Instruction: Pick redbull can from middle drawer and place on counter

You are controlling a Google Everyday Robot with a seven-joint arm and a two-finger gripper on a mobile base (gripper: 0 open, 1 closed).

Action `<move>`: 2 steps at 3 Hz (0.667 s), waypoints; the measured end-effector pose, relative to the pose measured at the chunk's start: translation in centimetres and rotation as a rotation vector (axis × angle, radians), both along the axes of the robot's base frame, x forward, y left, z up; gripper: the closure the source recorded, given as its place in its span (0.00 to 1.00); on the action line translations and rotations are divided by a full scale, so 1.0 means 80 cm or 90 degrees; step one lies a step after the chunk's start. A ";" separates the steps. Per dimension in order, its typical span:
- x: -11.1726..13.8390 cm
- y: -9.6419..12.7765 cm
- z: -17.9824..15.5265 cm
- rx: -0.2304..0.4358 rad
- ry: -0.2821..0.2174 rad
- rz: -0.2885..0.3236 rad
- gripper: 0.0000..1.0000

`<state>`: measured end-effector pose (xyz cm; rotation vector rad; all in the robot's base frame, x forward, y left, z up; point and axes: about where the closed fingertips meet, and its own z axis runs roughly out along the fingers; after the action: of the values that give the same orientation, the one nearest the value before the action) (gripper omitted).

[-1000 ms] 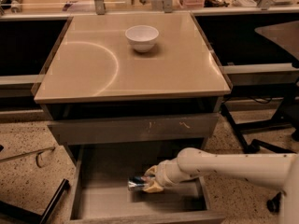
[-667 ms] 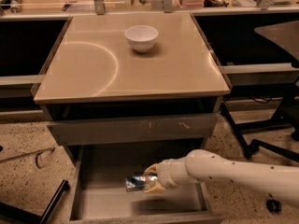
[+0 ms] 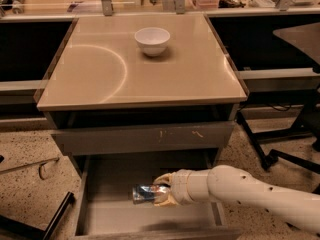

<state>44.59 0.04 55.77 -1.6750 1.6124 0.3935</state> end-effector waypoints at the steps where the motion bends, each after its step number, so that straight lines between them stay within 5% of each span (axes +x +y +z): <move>1: 0.006 0.019 0.041 -0.025 -0.023 0.016 1.00; 2: 0.017 0.088 0.126 -0.082 -0.070 0.069 1.00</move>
Offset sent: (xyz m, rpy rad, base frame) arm 0.0413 0.1529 0.2635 -0.3436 -0.3535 0.2349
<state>45.95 7.10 65.84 -1.8534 1.4980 0.2510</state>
